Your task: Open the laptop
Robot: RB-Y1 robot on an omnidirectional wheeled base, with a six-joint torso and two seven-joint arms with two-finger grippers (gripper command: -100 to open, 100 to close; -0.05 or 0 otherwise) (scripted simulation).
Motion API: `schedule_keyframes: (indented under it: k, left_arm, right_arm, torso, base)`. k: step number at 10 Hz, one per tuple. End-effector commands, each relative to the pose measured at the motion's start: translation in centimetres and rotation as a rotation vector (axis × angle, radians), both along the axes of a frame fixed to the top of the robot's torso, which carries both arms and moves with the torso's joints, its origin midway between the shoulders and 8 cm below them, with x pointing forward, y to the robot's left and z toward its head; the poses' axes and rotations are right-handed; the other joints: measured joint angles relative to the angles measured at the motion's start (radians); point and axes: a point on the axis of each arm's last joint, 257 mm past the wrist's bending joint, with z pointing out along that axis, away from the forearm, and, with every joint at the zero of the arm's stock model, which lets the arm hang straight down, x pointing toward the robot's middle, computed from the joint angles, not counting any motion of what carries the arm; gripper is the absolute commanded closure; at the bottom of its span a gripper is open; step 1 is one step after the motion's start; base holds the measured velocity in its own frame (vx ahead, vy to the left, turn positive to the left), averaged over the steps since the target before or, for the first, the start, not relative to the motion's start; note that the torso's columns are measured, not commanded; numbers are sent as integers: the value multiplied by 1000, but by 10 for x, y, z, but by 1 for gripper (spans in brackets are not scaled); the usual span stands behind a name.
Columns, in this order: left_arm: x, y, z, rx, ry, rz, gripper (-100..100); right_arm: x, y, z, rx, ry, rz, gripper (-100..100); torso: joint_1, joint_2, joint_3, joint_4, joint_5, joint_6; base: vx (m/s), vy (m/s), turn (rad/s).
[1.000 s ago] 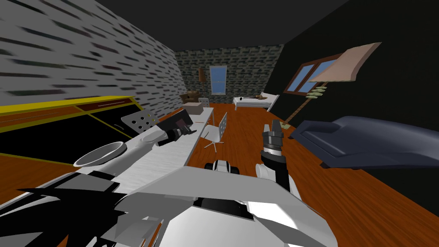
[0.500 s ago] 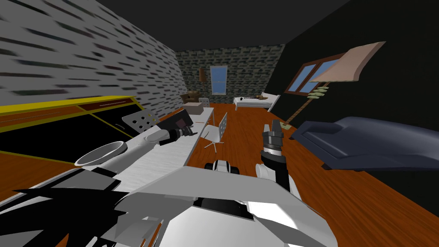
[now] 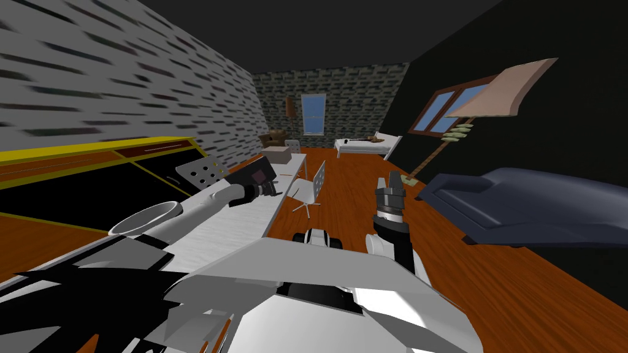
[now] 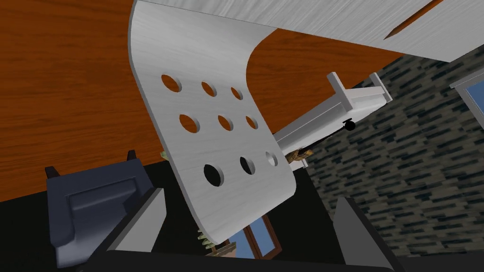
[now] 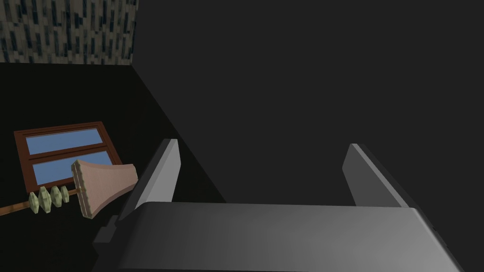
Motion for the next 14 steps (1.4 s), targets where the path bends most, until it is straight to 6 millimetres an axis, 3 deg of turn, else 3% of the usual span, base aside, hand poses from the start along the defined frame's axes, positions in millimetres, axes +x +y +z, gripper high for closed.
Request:
schedule_keyframes:
  k: [1, 7, 14]
  left_arm:
    - [-4, -5, -11, 110, 15, -80, -100]
    - [-14, 6, -40, 330, 47, -187, -100]
    - [-22, 33, -63, 582, 74, -292, -100]
  right_arm:
    - [0, 0, 0, 0, 0, 0, 0]
    - [0, 0, 0, 0, 0, 0, 0]
    - [0, 0, 0, 0, 0, 0, 0]
  torso:
    - [0, 0, 0, 0, 0, 0]
    - [-1, -1, 0, 0, 0, 0]
    - [-1, -1, 0, 0, 0, 0]
  base:
    - [12, -9, 79]
    - [9, -9, 11]
    - [6, -7, 7]
